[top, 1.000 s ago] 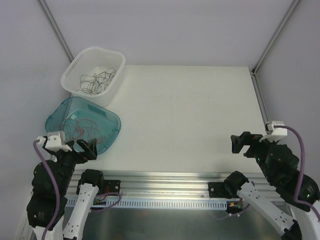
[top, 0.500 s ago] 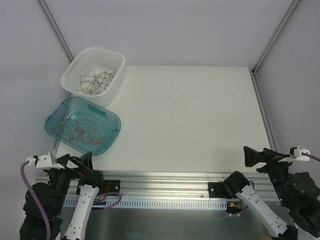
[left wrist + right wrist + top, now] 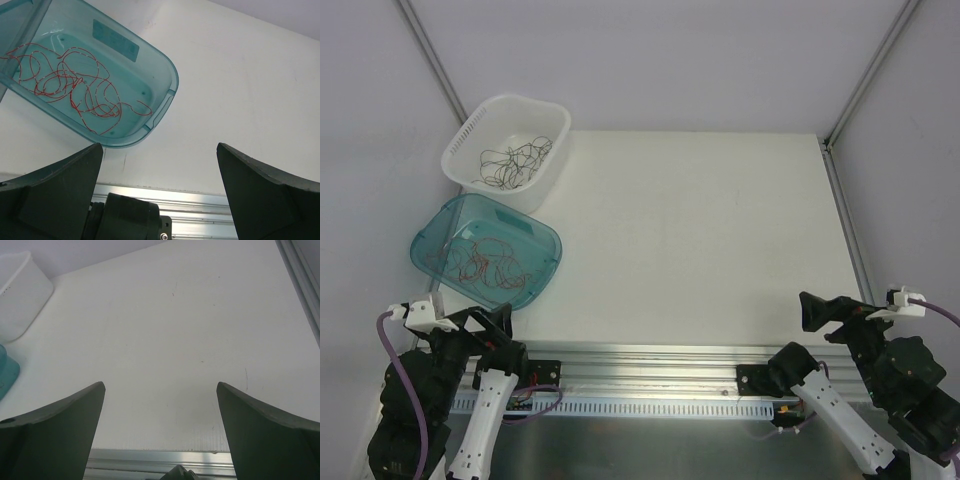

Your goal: Untangle the cables

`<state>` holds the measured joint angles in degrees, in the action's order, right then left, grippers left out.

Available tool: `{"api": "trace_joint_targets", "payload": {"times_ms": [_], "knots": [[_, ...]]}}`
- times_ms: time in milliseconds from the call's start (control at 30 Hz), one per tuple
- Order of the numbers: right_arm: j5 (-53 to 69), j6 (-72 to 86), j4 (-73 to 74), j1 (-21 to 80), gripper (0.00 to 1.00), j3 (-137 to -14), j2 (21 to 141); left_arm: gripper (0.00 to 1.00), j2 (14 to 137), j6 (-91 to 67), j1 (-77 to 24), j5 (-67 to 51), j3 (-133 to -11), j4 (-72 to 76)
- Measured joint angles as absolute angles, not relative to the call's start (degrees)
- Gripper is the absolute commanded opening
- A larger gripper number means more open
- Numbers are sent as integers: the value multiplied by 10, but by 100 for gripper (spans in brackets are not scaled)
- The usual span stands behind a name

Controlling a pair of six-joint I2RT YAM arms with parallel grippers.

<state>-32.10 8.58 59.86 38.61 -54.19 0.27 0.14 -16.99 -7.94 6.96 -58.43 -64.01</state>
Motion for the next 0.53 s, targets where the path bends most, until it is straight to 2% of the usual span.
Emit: {"api": "trace_joint_targets", "payload": {"times_ms": [533], "knots": [[-321, 85, 599, 386, 100, -542, 3, 99, 1, -190, -79, 98, -586, -642]]}}
